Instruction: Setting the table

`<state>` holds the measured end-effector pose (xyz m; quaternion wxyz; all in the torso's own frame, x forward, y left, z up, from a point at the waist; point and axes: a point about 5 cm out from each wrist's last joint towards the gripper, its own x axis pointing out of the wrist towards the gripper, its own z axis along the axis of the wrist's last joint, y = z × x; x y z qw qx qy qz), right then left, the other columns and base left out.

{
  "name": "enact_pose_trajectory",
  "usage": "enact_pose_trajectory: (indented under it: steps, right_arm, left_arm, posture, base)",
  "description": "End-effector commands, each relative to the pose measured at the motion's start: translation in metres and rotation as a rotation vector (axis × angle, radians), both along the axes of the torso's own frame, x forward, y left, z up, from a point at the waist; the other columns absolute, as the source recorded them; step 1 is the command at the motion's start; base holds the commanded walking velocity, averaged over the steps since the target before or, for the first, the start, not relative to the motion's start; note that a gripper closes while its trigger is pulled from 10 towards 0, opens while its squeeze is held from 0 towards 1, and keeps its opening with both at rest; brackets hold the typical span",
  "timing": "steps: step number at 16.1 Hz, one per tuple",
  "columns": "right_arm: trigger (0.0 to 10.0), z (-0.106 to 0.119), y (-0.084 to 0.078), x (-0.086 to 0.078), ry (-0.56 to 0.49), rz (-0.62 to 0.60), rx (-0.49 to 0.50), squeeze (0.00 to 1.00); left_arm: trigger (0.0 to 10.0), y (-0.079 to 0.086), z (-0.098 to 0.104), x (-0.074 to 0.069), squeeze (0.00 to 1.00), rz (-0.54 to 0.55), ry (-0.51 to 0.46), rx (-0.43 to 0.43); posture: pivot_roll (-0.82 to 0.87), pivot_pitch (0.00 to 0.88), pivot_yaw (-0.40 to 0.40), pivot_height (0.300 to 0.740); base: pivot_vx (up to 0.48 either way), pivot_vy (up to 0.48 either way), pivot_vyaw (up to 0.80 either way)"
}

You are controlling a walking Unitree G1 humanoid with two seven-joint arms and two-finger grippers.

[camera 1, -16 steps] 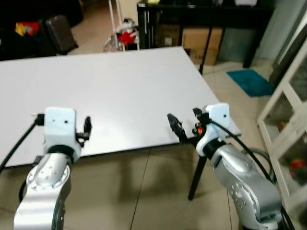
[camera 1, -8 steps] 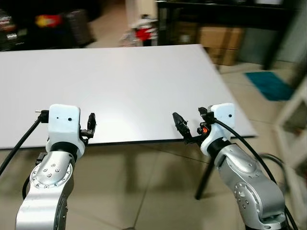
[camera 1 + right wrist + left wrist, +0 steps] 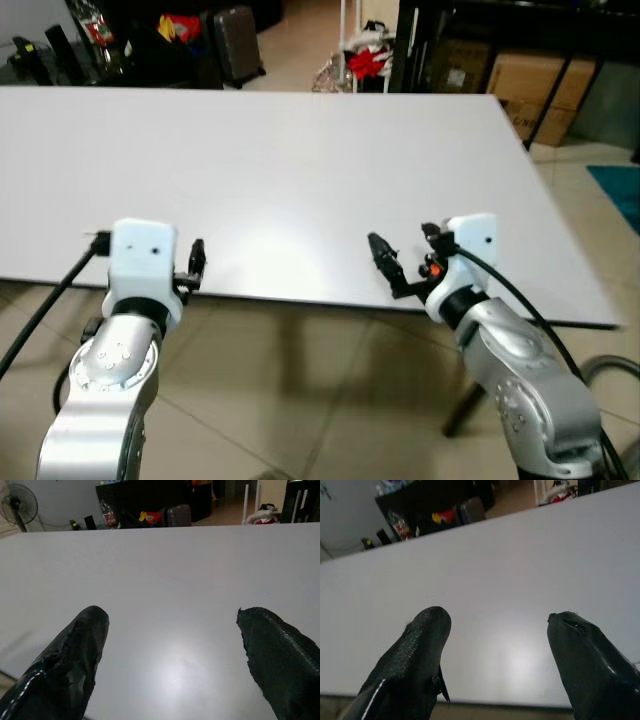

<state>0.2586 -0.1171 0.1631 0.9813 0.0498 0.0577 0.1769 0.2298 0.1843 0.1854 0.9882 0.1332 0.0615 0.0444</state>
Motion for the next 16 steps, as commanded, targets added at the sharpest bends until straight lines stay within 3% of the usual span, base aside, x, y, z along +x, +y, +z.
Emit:
enact_pose_trajectory:
  steps: [1, 3, 6, 7, 8, 11, 13, 16]
  right_arm:
    - [10.0, 0.0001, 0.0074, -0.0003, 0.005, 0.034, 0.015, 0.00]
    - [10.0, 0.0001, 0.0078, -0.0003, 0.005, 0.036, 0.016, 0.00]
    - [10.0, 0.0001, 0.0084, -0.0003, 0.006, 0.041, 0.017, 0.00]
    - [10.0, 0.0004, 0.0091, 0.0003, 0.005, 0.045, 0.018, 0.00]
    - [10.0, 0.0007, 0.0096, 0.0008, 0.004, 0.047, 0.018, 0.00]
    - [10.0, 0.0005, 0.0101, 0.0013, 0.004, 0.054, 0.017, 0.00]
    - [10.0, 0.0003, 0.0102, 0.0017, 0.005, 0.057, 0.016, 0.00]
    - [10.0, 0.0006, 0.0120, 0.0034, 0.005, 0.067, 0.019, 0.00]
  left_arm:
    - [10.0, 0.0054, -0.0015, -0.0021, 0.00, 0.033, 0.011, -0.003]
    - [10.0, 0.0073, -0.0023, -0.0025, 0.00, 0.049, 0.015, -0.049]
    - [10.0, 0.0079, -0.0029, -0.0036, 0.00, 0.049, 0.022, -0.073]
    - [10.0, 0.0089, 0.0000, -0.0042, 0.00, 0.055, 0.009, 0.013]
    - [10.0, 0.0088, -0.0001, -0.0042, 0.00, 0.057, 0.013, 0.040]
    - [10.0, 0.0095, -0.0024, -0.0052, 0.00, 0.080, 0.024, -0.029]
    - [10.0, 0.0129, -0.0033, -0.0076, 0.00, 0.111, 0.028, -0.066]
    - [10.0, 0.0135, -0.0014, -0.0088, 0.00, 0.102, 0.020, 0.015]
  posture:
    - [-0.10, 0.002, 0.050, 0.740]
    - [-0.10, 0.003, 0.050, 0.740]
    - [-0.10, 0.003, 0.048, 0.740]
    - [-0.10, 0.003, 0.045, 0.740]
    - [-0.10, 0.005, 0.044, 0.740]
    - [-0.09, 0.007, 0.042, 0.740]
    - [-0.09, 0.008, 0.037, 0.740]
    - [-0.08, 0.008, 0.026, 0.740]
  base:
    - [0.000, -0.480, 0.80]
    - [0.000, -0.240, 0.80]
    - [0.000, 0.480, 0.80]
    - [0.000, 0.000, 0.80]
    - [0.000, -0.480, 0.80]
    - [0.000, -0.480, 0.80]
    - [0.000, 0.240, 0.80]
    - [0.000, 0.160, 0.80]
